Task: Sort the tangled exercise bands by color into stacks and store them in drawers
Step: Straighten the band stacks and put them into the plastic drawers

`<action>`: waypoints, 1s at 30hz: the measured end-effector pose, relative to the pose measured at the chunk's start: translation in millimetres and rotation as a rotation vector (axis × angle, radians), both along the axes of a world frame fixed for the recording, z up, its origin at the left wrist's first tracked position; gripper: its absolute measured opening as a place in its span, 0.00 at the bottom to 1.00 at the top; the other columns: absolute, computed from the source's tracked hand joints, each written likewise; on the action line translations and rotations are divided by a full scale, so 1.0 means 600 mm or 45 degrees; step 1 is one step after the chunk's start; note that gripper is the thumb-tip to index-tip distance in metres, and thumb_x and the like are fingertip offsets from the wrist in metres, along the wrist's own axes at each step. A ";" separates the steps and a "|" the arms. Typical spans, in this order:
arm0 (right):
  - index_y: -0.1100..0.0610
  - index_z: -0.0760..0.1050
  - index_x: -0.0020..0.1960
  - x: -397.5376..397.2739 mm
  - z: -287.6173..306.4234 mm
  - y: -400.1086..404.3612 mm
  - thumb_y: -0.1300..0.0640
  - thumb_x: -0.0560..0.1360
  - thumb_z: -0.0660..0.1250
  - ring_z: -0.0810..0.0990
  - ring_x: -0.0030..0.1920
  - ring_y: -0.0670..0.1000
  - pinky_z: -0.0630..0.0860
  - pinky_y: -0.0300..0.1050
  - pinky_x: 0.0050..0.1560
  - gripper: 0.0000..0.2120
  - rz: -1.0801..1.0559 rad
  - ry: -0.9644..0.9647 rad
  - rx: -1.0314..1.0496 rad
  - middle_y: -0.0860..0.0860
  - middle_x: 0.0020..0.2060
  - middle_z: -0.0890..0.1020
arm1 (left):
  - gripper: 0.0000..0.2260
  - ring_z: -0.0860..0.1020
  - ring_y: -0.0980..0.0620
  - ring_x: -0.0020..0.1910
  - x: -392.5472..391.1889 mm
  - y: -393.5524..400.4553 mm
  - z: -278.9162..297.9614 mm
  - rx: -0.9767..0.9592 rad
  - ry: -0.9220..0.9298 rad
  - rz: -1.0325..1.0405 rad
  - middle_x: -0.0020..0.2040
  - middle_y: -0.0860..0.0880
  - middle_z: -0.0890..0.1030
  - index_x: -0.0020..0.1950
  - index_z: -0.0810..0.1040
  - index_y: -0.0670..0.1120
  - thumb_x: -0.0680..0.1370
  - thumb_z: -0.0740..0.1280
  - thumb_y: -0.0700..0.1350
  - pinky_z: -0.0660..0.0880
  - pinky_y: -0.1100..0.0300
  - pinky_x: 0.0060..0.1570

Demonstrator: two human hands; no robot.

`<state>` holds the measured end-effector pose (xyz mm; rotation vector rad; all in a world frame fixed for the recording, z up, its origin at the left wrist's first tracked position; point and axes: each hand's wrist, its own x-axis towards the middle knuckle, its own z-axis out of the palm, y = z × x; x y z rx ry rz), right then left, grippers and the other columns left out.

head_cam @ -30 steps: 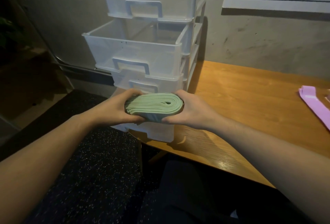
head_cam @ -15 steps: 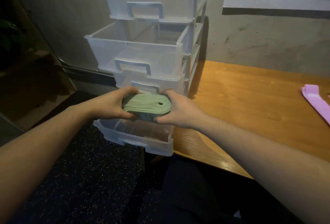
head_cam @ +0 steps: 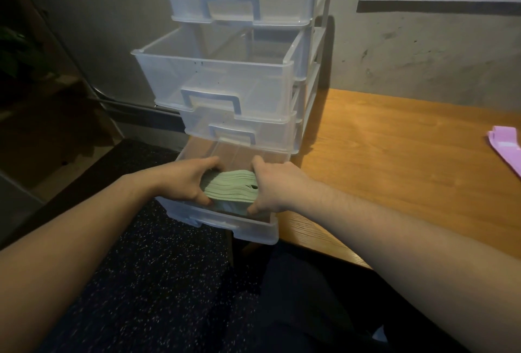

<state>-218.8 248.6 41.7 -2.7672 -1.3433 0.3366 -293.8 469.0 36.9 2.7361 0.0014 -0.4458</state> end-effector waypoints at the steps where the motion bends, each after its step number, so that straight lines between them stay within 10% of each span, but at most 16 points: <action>1: 0.54 0.62 0.67 0.000 -0.003 0.002 0.38 0.68 0.76 0.79 0.54 0.57 0.70 0.50 0.49 0.39 -0.003 -0.031 -0.030 0.52 0.57 0.80 | 0.29 0.77 0.58 0.55 0.003 -0.005 -0.004 -0.006 0.018 -0.012 0.56 0.57 0.78 0.63 0.70 0.55 0.67 0.81 0.49 0.77 0.53 0.57; 13: 0.51 0.67 0.68 0.029 -0.033 0.003 0.36 0.66 0.73 0.77 0.62 0.55 0.67 0.56 0.68 0.37 0.049 -0.265 -0.280 0.51 0.61 0.79 | 0.36 0.73 0.59 0.59 0.025 -0.042 -0.031 0.074 0.038 -0.073 0.63 0.60 0.73 0.71 0.65 0.58 0.69 0.80 0.52 0.75 0.61 0.59; 24: 0.47 0.64 0.77 0.040 -0.017 -0.020 0.20 0.68 0.57 0.71 0.69 0.55 0.60 0.58 0.72 0.46 0.167 0.030 -0.129 0.49 0.70 0.74 | 0.44 0.63 0.59 0.72 0.003 -0.052 -0.001 -0.195 0.231 -0.084 0.74 0.60 0.61 0.81 0.55 0.57 0.71 0.71 0.66 0.62 0.60 0.72; 30: 0.42 0.58 0.79 0.036 -0.009 -0.055 0.16 0.65 0.52 0.64 0.74 0.53 0.56 0.56 0.75 0.50 0.348 0.057 -0.151 0.47 0.76 0.66 | 0.51 0.55 0.57 0.76 -0.014 -0.062 -0.003 0.310 0.189 -0.234 0.78 0.62 0.54 0.81 0.47 0.63 0.66 0.74 0.70 0.52 0.52 0.76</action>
